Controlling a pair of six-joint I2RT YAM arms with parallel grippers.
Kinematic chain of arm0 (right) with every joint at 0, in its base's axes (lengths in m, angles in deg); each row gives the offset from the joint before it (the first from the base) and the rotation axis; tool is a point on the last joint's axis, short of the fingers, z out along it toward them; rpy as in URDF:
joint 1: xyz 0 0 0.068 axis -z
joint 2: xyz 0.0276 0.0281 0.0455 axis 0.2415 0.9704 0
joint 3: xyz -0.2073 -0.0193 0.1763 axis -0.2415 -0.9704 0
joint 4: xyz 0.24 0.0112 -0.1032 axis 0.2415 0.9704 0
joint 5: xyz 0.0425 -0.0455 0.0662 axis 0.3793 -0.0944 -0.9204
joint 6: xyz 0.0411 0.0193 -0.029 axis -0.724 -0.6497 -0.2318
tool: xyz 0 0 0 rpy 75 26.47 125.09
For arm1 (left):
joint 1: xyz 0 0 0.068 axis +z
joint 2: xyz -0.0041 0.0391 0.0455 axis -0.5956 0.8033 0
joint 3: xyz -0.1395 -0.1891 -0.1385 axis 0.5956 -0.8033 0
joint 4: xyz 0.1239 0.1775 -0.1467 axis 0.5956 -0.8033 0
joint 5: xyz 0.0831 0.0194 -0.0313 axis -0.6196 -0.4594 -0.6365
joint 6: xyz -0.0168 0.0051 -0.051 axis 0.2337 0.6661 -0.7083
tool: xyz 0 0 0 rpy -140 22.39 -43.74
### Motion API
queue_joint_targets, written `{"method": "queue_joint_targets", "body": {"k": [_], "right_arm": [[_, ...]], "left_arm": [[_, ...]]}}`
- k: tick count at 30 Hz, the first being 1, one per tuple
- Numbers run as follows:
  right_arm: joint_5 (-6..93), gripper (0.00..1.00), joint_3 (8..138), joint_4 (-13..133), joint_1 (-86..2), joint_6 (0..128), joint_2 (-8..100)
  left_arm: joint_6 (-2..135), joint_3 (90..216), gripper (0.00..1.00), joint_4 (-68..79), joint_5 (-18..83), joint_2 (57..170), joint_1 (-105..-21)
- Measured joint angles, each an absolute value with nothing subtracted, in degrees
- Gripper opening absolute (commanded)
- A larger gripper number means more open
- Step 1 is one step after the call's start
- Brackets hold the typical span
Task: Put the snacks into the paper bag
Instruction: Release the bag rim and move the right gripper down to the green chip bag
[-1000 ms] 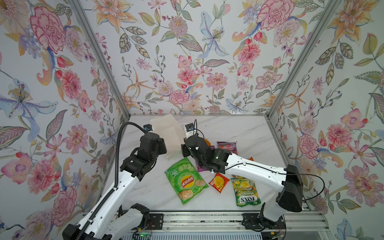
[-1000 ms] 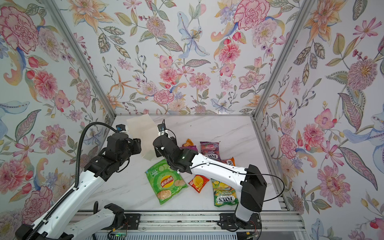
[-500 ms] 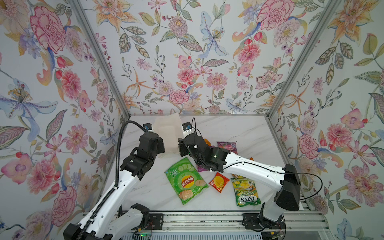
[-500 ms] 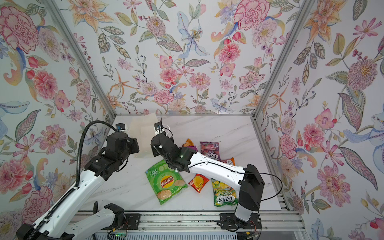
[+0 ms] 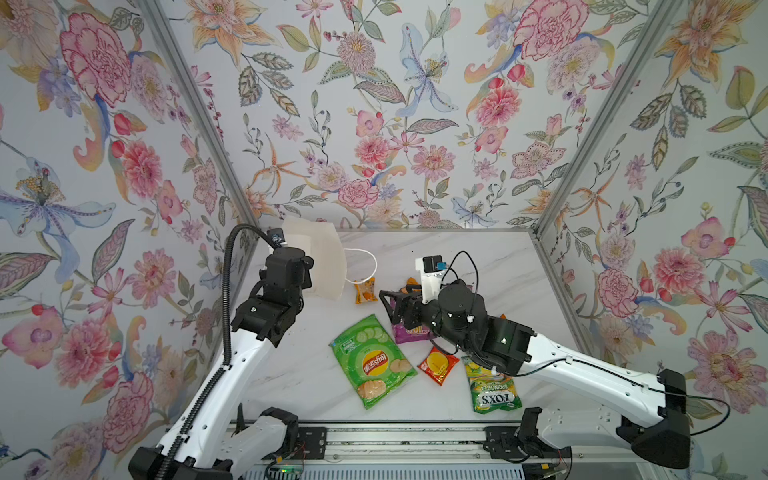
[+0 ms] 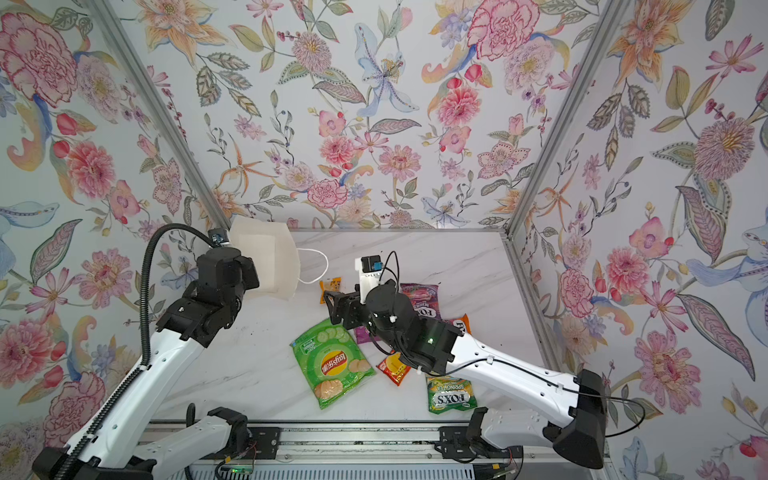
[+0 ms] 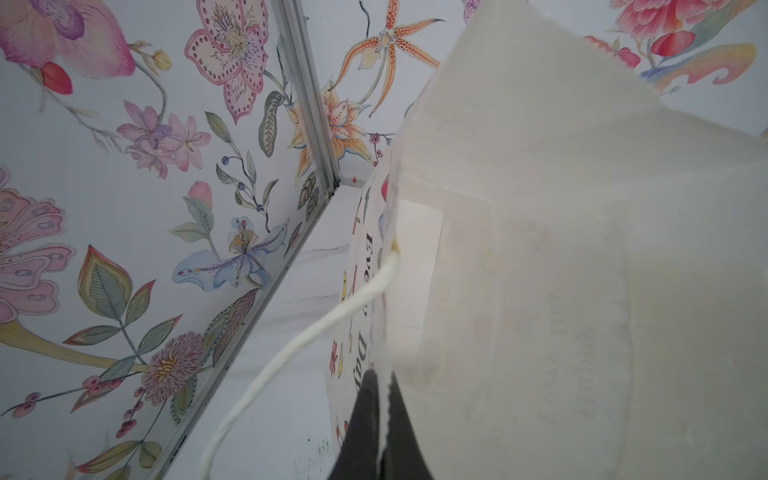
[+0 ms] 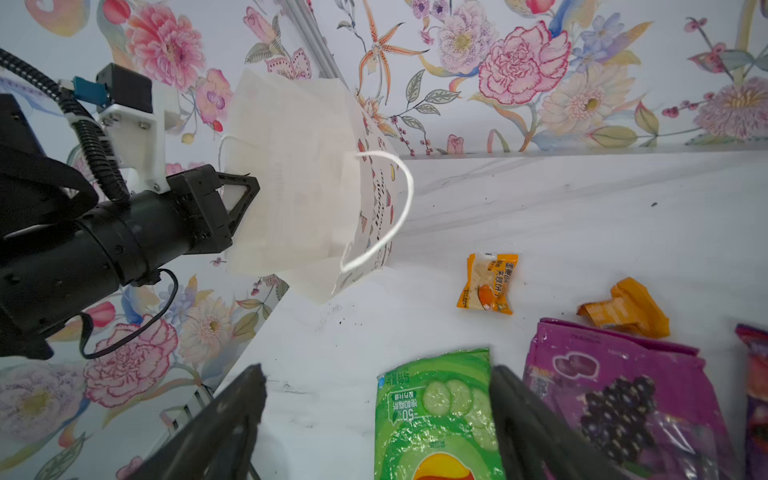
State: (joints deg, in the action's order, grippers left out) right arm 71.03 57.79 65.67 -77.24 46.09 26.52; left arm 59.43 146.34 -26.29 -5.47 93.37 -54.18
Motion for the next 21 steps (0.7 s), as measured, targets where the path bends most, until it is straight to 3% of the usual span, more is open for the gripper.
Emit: {"method": "queue_joint_targets", "body": {"k": [9,21], "right_arm": [[72.5,0.86,40.5,70.7,-79.3,20.9,23.8],[70.5,0.83,40.2,74.1,-87.8,-1.6,35.5]], "left_arm": [[63.4,148.3,0.00,-26.4,-7.1,96.8,-52.3],[66.1,148.3,0.00,-26.8,-3.1,96.8,-50.9]]}}
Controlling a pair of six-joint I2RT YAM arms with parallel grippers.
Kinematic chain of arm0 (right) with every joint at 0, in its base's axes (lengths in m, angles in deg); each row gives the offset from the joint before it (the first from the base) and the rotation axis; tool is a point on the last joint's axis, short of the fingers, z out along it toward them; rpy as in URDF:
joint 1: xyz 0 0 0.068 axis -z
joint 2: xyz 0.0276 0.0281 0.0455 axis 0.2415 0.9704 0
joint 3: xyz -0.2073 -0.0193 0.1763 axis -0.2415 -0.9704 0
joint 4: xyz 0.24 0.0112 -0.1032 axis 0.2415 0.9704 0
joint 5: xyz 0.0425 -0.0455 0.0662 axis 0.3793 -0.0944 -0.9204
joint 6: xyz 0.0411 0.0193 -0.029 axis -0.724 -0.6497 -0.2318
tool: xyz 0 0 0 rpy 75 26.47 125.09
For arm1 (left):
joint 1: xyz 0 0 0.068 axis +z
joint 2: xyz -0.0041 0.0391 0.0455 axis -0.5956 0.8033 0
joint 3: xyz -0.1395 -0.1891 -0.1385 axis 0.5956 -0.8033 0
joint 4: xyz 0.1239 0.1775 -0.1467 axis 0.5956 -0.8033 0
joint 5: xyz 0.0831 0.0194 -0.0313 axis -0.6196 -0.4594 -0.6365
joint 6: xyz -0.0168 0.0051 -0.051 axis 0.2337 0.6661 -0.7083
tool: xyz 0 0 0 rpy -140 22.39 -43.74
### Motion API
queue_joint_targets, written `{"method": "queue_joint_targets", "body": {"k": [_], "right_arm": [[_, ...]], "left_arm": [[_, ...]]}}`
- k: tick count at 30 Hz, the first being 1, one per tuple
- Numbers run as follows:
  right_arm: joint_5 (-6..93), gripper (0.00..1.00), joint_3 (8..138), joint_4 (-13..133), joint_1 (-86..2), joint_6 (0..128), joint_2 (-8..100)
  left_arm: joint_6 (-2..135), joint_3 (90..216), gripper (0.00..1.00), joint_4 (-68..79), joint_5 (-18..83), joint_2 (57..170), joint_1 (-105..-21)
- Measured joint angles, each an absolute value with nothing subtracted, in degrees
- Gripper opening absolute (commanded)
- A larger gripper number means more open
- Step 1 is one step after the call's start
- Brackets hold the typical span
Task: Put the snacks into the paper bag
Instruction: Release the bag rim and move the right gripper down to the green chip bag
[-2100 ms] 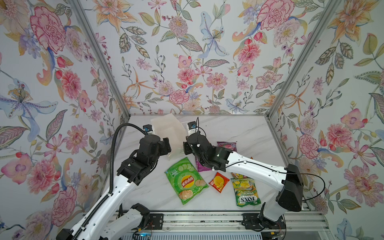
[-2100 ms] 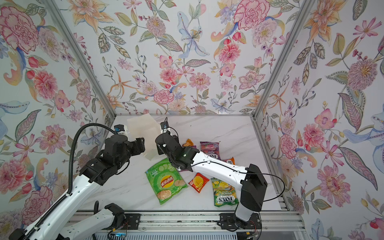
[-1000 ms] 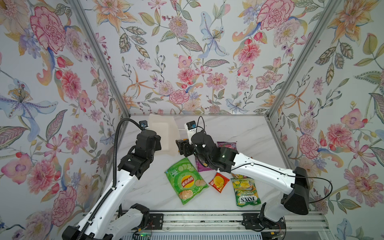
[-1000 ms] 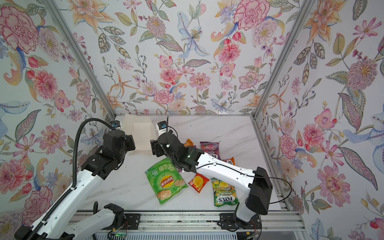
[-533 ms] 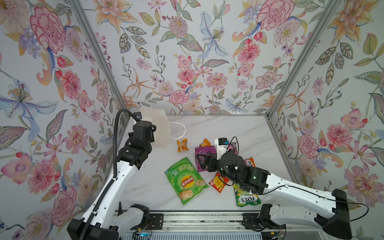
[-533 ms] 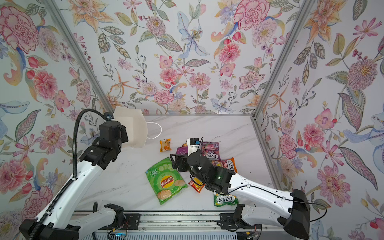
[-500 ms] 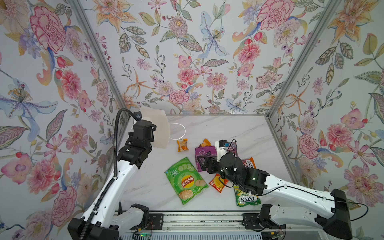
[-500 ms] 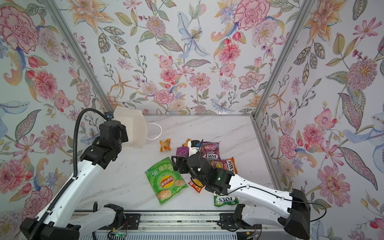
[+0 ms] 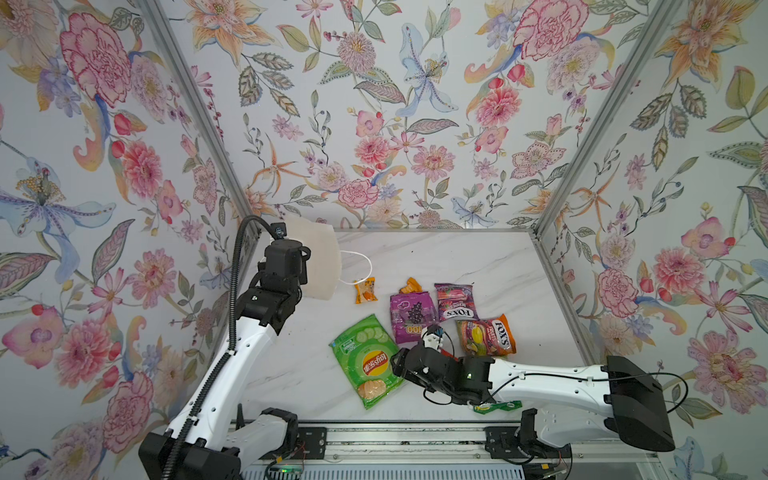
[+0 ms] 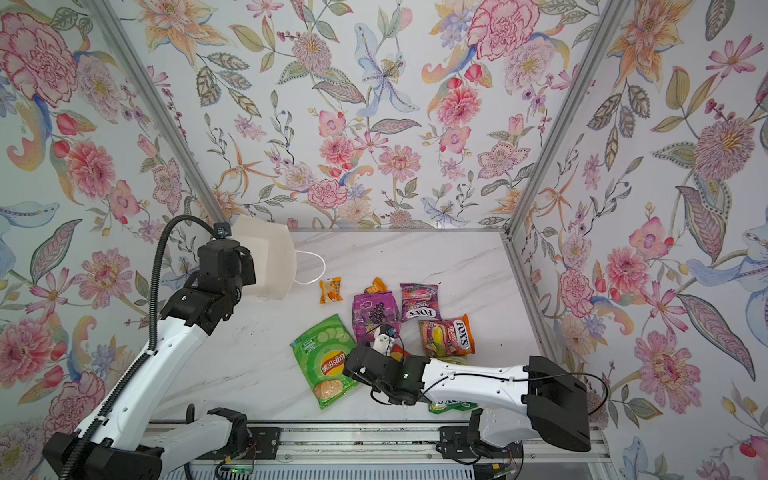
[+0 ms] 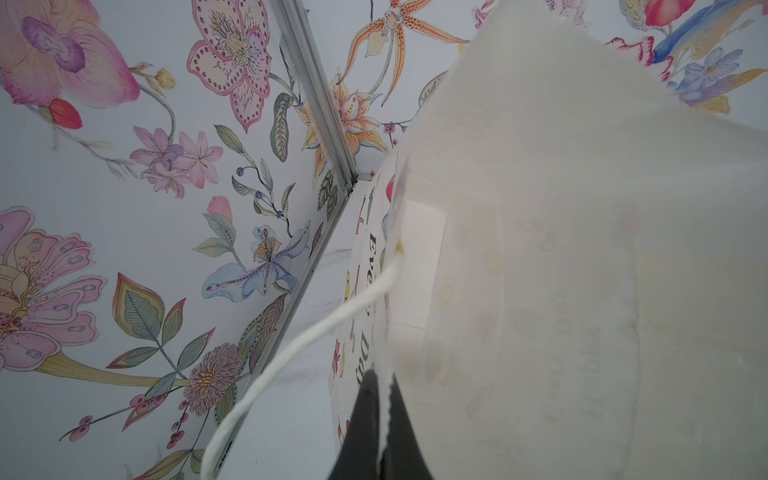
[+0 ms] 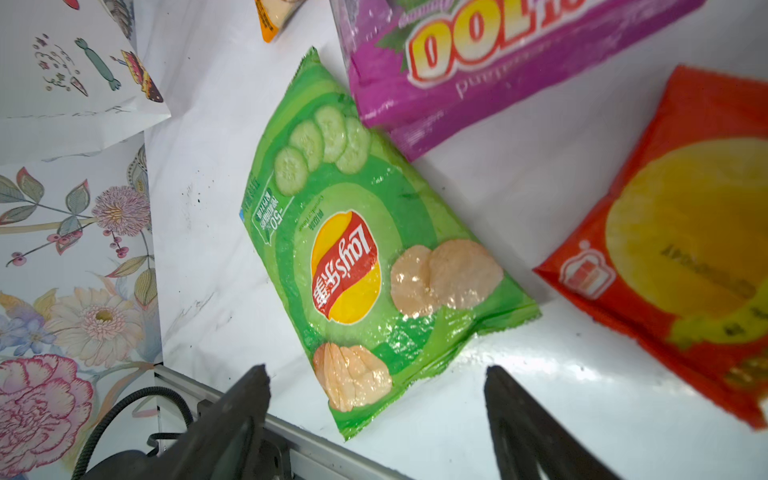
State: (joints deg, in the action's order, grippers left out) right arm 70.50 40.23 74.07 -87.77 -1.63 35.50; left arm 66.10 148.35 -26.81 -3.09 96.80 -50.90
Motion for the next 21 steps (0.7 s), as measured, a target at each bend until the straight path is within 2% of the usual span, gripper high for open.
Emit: {"method": "queue_joint_targets", "body": {"k": [14,17,21], "right_arm": [[68.6,0.76,43.9,74.2,-90.7,-14.3,48.8],[67.8,0.71,44.5,73.0,-90.5,-15.2,50.7],[66.5,0.58,44.5,70.2,-89.8,-16.4,52.3]], "left_arm": [[66.7,147.7,0.00,-27.1,4.0,95.9,-49.7],[66.7,147.7,0.00,-27.1,5.1,95.7,-49.7],[66.7,147.6,0.00,-27.1,5.9,95.6,-49.6]]}}
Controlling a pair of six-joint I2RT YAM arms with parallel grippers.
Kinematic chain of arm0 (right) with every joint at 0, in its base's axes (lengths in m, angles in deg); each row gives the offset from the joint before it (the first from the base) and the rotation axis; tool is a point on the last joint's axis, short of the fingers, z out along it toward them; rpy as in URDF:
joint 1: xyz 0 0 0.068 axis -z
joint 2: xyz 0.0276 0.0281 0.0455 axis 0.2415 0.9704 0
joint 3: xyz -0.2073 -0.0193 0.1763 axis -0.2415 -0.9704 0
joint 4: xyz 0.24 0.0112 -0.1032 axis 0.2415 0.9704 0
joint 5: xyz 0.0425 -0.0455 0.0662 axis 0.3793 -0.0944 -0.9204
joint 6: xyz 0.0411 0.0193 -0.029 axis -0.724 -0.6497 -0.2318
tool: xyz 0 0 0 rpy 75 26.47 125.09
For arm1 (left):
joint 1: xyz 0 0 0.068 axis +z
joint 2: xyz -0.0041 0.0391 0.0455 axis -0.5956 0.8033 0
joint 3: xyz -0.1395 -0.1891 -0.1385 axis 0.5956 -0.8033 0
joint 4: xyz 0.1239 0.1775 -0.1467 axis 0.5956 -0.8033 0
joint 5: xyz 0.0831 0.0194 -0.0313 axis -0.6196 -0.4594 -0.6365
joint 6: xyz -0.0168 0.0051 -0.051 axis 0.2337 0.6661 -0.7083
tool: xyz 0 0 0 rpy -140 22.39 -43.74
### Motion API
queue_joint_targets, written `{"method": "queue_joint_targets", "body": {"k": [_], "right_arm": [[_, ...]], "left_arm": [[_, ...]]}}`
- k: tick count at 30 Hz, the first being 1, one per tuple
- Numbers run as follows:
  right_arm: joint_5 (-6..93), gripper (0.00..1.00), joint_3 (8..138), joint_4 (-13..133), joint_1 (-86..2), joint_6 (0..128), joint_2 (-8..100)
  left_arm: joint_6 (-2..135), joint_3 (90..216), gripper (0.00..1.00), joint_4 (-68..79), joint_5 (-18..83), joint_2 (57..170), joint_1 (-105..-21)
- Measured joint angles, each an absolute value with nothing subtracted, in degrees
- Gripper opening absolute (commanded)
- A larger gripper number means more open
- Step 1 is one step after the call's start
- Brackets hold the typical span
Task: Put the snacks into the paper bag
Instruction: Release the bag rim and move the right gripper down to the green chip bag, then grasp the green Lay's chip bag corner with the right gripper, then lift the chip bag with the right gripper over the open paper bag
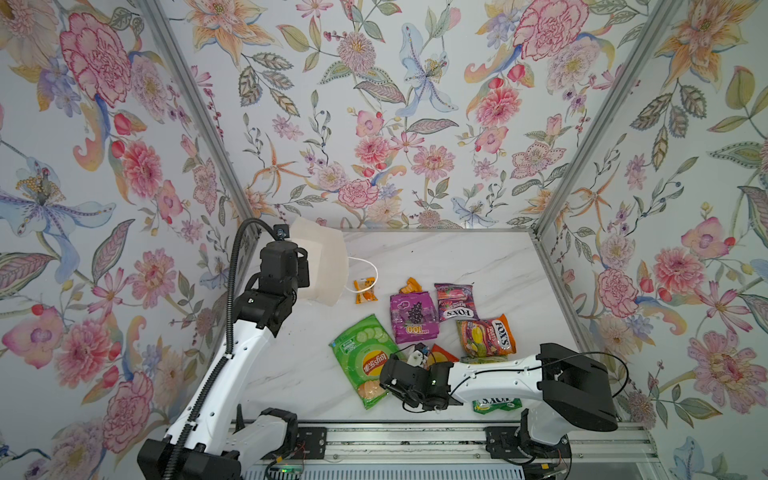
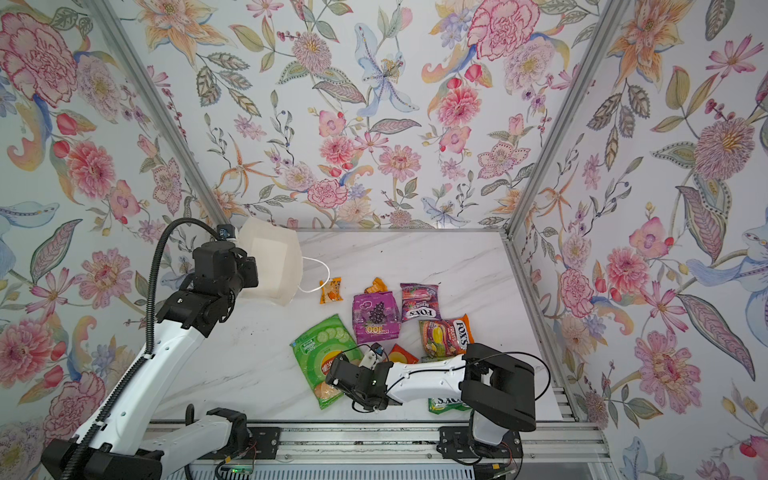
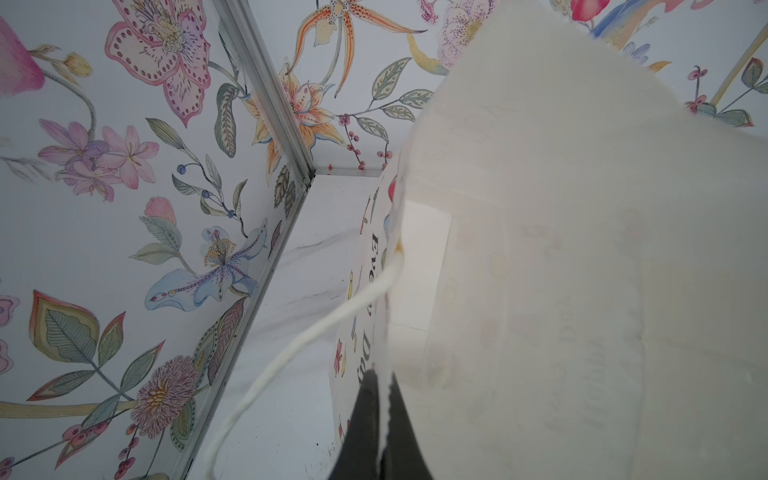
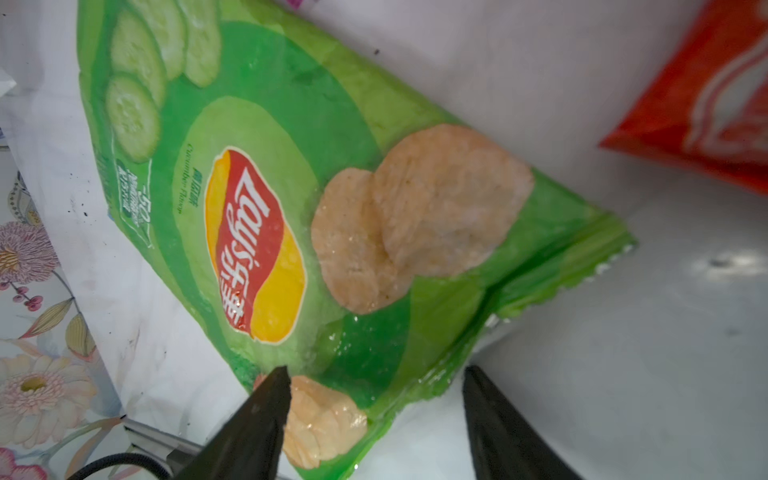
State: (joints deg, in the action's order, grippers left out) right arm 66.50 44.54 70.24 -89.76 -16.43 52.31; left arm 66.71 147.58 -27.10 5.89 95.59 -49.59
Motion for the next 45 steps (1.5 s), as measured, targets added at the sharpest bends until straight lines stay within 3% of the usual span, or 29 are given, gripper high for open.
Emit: {"method": "queue_joint_targets", "body": {"k": [8,14,23,32,45], "right_arm": [[65.0,0.20,43.3,64.6,-88.4,-17.6,54.4],[65.4,0.01,42.0,61.3,-87.7,-17.6,54.4],[70.8,0.00,42.1,64.9,-87.1,-9.3,48.9],[75.6,0.00,50.0,68.9,-86.9,8.7,39.9],[75.6,0.00,57.2,72.9,-85.0,28.7,33.5]], "left_arm": [[66.7,147.0,0.00,-27.1,6.7,95.3,-49.5],[66.7,146.9,0.00,-27.1,6.7,95.3,-49.6],[66.7,146.8,0.00,-27.1,6.6,95.5,-49.5],[66.8,147.1,0.00,-27.6,6.2,96.9,-49.5],[67.2,150.8,0.00,-30.5,5.1,100.1,-49.5]]}}
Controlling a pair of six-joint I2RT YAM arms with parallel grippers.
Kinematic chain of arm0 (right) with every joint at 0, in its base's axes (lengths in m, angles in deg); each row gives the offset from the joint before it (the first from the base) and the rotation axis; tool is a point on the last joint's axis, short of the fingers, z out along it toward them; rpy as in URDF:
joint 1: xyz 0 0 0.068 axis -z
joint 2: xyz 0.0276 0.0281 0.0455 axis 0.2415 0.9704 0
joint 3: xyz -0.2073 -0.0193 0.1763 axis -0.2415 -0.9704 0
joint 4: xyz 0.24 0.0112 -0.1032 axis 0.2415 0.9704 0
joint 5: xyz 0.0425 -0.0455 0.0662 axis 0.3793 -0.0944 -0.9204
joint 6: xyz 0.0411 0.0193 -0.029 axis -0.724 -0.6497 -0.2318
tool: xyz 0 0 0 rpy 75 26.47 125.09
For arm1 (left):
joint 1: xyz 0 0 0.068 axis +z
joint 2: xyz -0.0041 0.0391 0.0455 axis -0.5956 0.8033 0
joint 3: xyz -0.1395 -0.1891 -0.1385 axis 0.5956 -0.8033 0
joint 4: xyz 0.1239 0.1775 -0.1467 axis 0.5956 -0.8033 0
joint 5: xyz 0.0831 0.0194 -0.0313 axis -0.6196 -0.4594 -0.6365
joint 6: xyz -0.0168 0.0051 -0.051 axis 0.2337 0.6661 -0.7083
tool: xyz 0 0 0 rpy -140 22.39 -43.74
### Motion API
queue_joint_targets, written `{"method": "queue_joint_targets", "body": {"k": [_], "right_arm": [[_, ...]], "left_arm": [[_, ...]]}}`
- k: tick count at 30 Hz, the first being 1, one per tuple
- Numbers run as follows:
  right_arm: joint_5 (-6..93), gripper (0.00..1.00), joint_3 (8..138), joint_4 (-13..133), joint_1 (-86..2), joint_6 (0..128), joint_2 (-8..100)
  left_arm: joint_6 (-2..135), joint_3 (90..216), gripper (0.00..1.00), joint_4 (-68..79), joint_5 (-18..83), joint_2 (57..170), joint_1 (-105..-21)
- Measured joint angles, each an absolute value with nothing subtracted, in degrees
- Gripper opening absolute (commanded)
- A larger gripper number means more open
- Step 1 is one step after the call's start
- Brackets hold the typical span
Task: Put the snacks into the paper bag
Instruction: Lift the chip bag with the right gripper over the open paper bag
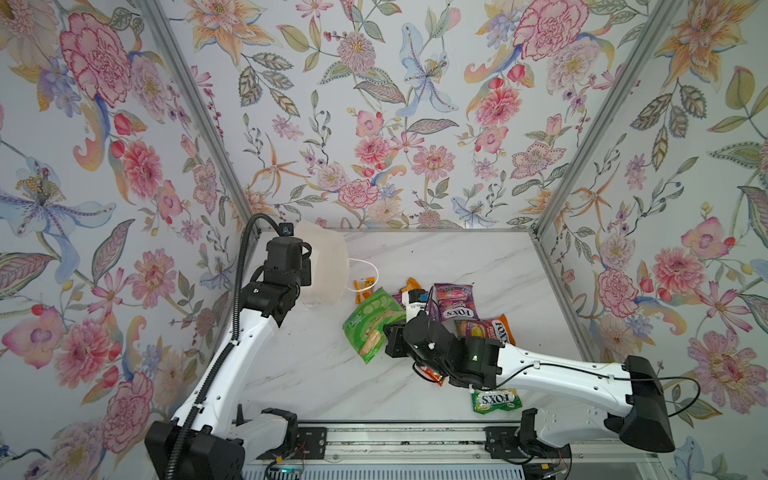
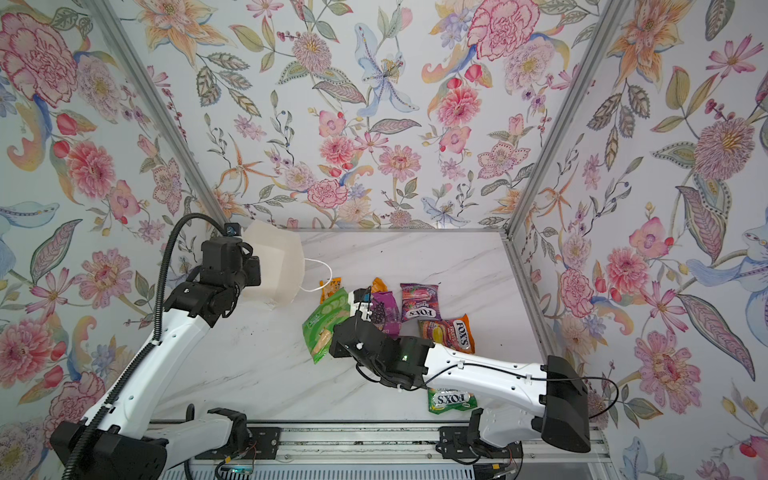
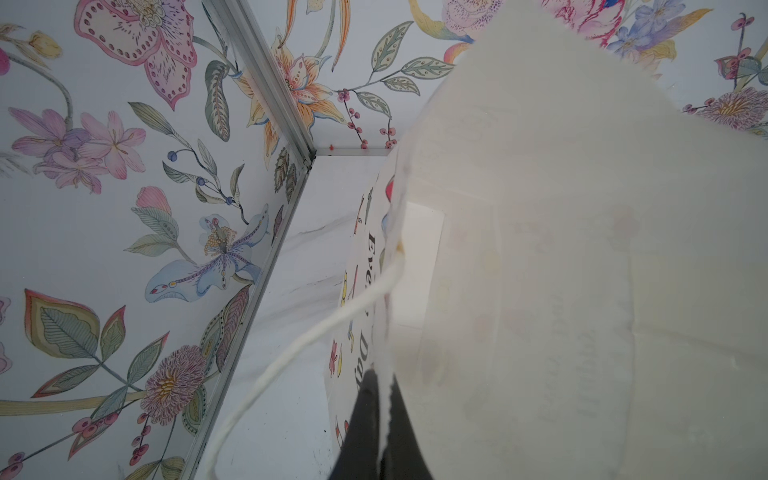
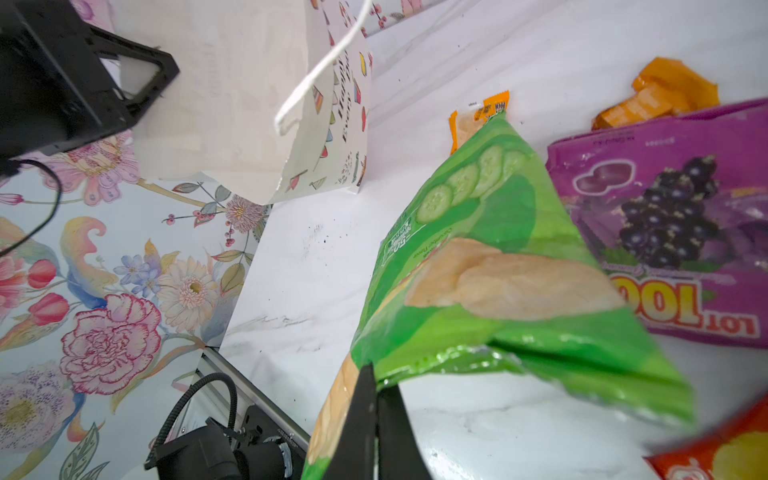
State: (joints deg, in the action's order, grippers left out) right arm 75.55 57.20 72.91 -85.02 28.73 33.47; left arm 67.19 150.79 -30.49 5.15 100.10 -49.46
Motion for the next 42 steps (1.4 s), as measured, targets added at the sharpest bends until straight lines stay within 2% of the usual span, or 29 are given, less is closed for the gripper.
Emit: {"method": "queue_joint_targets", "body": {"k": [16,22,30,42], "right_arm": [[72.9,0.00,68.7,91.9,-72.1,48.9,26.8],[72.7,0.00,81.0,97.8,-69.2,57.1,27.0],[72.3,0.00,98.2,100.9,-68.6,66.5,32.7],[66.0,0.00,113.5,106.5,-73.5,71.4,45.6]], "left_arm": [[67.6,161.3,0.00,-37.6,6.9,107.6,-49.5],[67.6,165.1,0.00,-40.3,8.4,110.8,-50.6],[67.5,168.5,0.00,-44.4,9.7,113.5,-52.2],[67.3,171.1,0.00,-48.4,11.6,115.0,-55.4]]}}
